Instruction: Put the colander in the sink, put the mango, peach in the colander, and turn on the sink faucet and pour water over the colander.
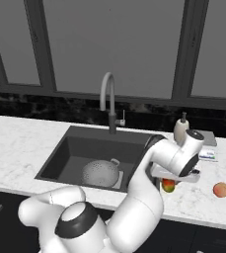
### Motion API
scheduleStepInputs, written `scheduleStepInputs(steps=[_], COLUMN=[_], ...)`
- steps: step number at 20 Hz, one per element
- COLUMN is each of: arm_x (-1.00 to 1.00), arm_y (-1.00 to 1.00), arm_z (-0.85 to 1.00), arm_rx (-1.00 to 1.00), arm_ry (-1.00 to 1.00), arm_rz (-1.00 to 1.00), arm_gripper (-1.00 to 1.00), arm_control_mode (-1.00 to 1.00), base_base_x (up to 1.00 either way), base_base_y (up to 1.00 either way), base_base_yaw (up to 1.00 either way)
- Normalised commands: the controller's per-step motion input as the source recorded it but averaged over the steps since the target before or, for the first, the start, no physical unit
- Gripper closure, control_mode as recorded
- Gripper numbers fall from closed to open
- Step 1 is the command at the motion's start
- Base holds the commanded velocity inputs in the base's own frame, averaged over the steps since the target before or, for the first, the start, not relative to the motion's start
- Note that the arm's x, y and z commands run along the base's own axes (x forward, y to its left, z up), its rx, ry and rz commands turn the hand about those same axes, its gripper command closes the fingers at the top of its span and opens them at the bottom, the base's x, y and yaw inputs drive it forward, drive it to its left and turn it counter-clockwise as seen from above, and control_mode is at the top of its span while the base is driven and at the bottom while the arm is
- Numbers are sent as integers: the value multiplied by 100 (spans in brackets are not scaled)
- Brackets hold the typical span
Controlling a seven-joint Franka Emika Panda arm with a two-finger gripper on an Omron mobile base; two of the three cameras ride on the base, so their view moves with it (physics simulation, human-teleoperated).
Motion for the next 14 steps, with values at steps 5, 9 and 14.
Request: scheduleStepInputs(steps=[5, 9, 14], arm_x=[11, 14, 18], arm_y=[91, 89, 84], arm_z=[4, 2, 4], arm_rx=[-2, -16, -11], arm_ry=[-6, -9, -1], arm_rz=[-1, -17, -21], arm_gripper=[100, 100, 100], arm_control_mode=[-100, -100, -100], base_base_x=[0, 0, 0], base_base_y=[0, 0, 0], base_base_yaw=[0, 0, 0])
